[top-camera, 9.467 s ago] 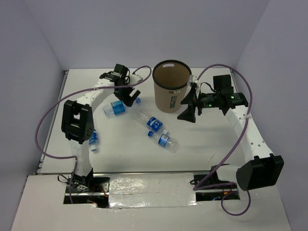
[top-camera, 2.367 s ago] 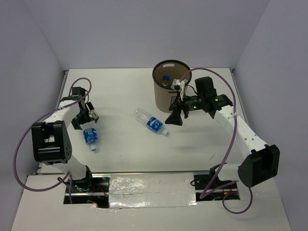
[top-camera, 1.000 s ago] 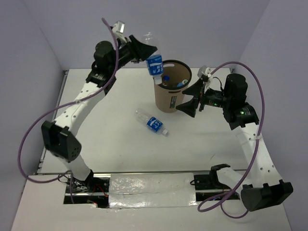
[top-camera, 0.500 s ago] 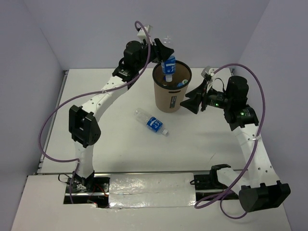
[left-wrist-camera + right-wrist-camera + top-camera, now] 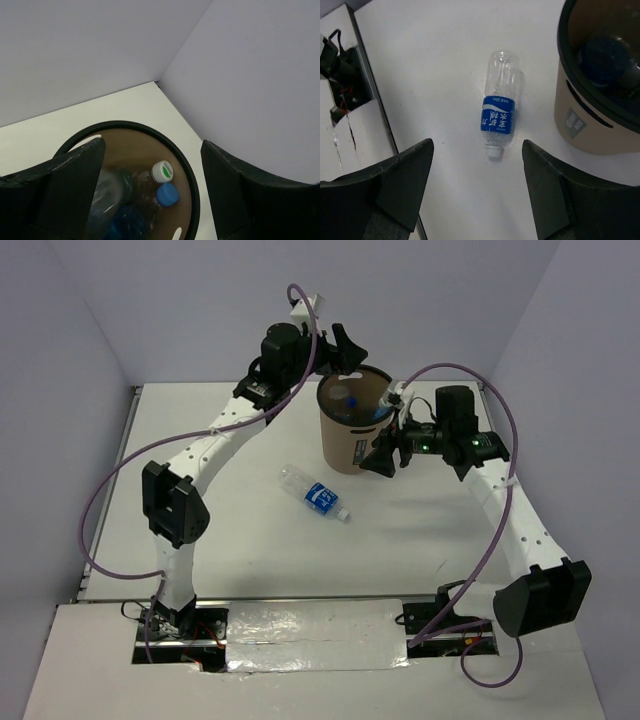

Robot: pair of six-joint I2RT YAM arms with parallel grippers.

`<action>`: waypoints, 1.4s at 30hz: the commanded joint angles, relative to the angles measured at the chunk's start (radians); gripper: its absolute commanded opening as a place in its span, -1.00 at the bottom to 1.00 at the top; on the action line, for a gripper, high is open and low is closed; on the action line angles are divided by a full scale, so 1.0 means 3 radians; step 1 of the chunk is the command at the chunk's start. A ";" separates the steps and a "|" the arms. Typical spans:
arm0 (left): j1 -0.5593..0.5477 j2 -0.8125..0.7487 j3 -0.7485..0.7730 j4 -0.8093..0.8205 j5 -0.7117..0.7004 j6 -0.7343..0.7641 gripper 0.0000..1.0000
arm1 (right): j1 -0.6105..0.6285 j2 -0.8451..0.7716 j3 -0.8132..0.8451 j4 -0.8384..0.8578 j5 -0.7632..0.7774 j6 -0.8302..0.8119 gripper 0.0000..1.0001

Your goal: Put the plastic bottles in the bin

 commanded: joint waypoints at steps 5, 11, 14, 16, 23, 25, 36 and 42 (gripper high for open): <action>0.0005 -0.0643 -0.0057 -0.0161 -0.0129 0.0335 0.84 | 0.0670 0.0219 0.0552 -0.0559 0.0425 -0.0532 0.65; 0.0158 -0.1875 -0.1380 -0.0416 -0.0743 0.0520 0.99 | 0.1386 0.0715 0.0930 -0.0657 0.1381 -0.0283 0.74; 0.0372 -0.2591 -0.2227 -0.0580 -0.0897 0.0281 0.99 | 0.1631 0.1042 0.1145 -0.0636 0.1847 -0.0139 0.87; 0.0475 -0.3112 -0.2643 -0.0672 -0.0866 0.0036 0.99 | 0.1734 0.1333 0.1278 -0.0708 0.2016 -0.0063 0.99; 0.0644 -0.4268 -0.4097 -0.1172 -0.0932 -0.0599 0.99 | 0.1883 0.2269 0.2008 -0.0937 0.2441 0.0045 0.99; 0.0644 -0.4596 -0.4372 -0.1275 -0.0958 -0.0803 0.99 | 0.1888 0.2576 0.2173 -0.1070 0.2482 0.0071 0.99; 0.0644 -0.5415 -0.4808 -0.1746 -0.1132 -0.1284 0.99 | 0.1929 0.3328 0.2409 -0.1096 0.2441 -0.0026 0.98; 0.0644 -0.5364 -0.4854 -0.1721 -0.1122 -0.1351 0.99 | 0.1929 0.3379 0.2210 -0.0892 0.2441 -0.0082 0.79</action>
